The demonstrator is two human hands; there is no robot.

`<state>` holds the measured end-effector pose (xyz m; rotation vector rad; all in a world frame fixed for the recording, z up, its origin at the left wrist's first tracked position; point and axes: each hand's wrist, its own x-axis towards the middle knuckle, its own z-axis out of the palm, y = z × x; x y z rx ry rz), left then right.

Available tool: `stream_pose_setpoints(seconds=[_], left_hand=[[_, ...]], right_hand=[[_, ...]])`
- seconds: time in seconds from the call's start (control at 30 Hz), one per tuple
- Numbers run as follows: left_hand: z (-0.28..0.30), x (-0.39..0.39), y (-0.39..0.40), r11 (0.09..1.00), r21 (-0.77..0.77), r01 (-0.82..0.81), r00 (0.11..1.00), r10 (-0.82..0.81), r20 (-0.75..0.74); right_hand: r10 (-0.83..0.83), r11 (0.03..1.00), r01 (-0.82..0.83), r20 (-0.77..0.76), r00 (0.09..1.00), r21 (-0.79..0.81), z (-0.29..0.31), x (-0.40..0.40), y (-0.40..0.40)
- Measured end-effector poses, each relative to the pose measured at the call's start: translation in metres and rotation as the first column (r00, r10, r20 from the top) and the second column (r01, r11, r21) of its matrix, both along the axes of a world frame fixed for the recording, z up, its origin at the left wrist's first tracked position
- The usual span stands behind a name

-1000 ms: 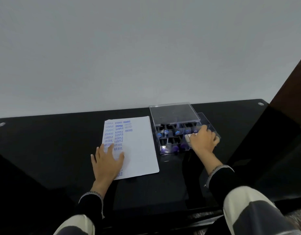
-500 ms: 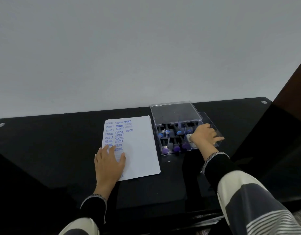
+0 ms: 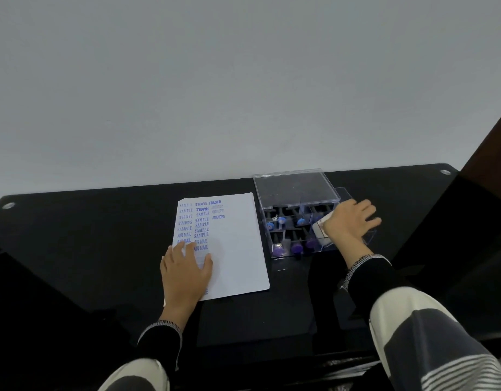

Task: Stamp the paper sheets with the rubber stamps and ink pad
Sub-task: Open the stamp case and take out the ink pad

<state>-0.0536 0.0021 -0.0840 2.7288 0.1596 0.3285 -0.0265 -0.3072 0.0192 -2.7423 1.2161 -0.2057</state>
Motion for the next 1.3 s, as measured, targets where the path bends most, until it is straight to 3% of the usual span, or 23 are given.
stream_pose_setpoints(seconds=[0.07, 0.17, 0.27, 0.3, 0.37, 0.4, 0.43, 0.47, 0.5, 0.53, 0.57, 0.63, 0.67, 0.7, 0.97, 1.1, 1.2, 1.3], left_hand=[[0.0, 0.001, 0.0, 0.999, 0.032, 0.009, 1.0, -0.01, 0.014], [-0.001, 0.003, -0.001, 0.988, 0.133, 0.084, 0.988, -0.099, 0.118], [0.009, 0.004, -0.007, 0.971, 0.196, 0.137, 0.981, -0.161, 0.109], [0.012, 0.003, -0.01, 0.97, 0.2, 0.136, 0.985, -0.155, 0.082], [0.016, 0.002, -0.017, 0.974, 0.177, 0.138, 0.989, -0.147, 0.037], [0.018, 0.0, -0.021, 0.984, 0.084, 0.155, 0.987, -0.159, 0.034], [0.026, -0.005, -0.026, 0.978, -0.106, 0.182, 0.983, -0.18, 0.033], [0.035, -0.01, -0.032, 0.914, -0.347, 0.209, 0.977, -0.213, 0.027], [0.045, -0.017, -0.037, 0.786, -0.576, 0.226, 0.965, -0.259, 0.025], [0.054, -0.024, -0.043, 0.631, -0.738, 0.238, 0.947, -0.32, 0.031], [0.06, -0.031, -0.047, 0.509, -0.826, 0.243, 0.923, -0.383, 0.036], [0.063, -0.044, -0.052, 0.352, -0.895, 0.274, 0.865, -0.498, 0.069], [0.062, -0.049, -0.053, 0.305, -0.907, 0.29, 0.841, -0.533, 0.09], [0.06, -0.053, -0.054, 0.277, -0.917, 0.288, 0.834, -0.543, 0.098], [0.038, -0.066, -0.048, 0.182, -0.973, 0.144, 0.876, -0.48, 0.04], [0.036, -0.064, -0.047, 0.201, -0.971, 0.125, 0.865, -0.502, 0.007], [0.035, -0.062, -0.05, 0.239, -0.966, 0.099, 0.885, -0.465, -0.024], [0.033, -0.062, -0.052, 0.193, -0.98, 0.042, 0.911, -0.41, -0.042]], right_hand=[[0.067, 0.998, -0.068, 0.128, 0.99, 0.002, 0.002, -0.002, 0.009], [0.206, 0.951, -0.251, 0.236, 0.95, 0.18, 0.004, -0.006, 0.024], [0.302, 0.94, -0.337, 0.322, 0.897, 0.057, 0.006, -0.015, 0.037], [0.323, 0.936, -0.352, 0.41, 0.853, -0.003, 0.008, -0.018, 0.041], [0.339, 0.896, -0.443, 0.659, 0.672, -0.009, 0.012, -0.028, 0.052], [0.304, 0.856, -0.515, 0.764, 0.568, 0.042, 0.015, -0.034, 0.058], [0.228, 0.801, -0.586, 0.846, 0.482, 0.118, 0.018, -0.041, 0.066], [0.101, 0.736, -0.639, 0.897, 0.43, 0.223, 0.021, -0.048, 0.073], [-0.071, 0.647, -0.668, 0.902, 0.427, 0.367, 0.021, -0.054, 0.081], [-0.271, 0.507, -0.672, 0.839, 0.471, 0.54, 0.019, -0.06, 0.088], [-0.45, 0.299, -0.65, 0.704, 0.55, 0.698, 0.015, -0.063, 0.093], [-0.599, -0.121, -0.572, 0.4, 0.694, 0.811, -0.001, -0.069, 0.101], [-0.59, -0.235, -0.532, 0.316, 0.743, 0.813, -0.011, -0.072, 0.102], [-0.56, -0.285, -0.499, 0.28, 0.78, 0.819, -0.019, -0.075, 0.103], [-0.26, -0.285, -0.362, 0.292, 0.92, 0.888, -0.031, -0.093, 0.104], [-0.243, -0.267, -0.358, 0.297, 0.924, 0.895, -0.035, -0.095, 0.107], [-0.245, -0.323, -0.399, 0.331, 0.911, 0.858, -0.038, -0.097, 0.11], [-0.246, -0.375, -0.441, 0.371, 0.895, 0.815, -0.04, -0.101, 0.109]])
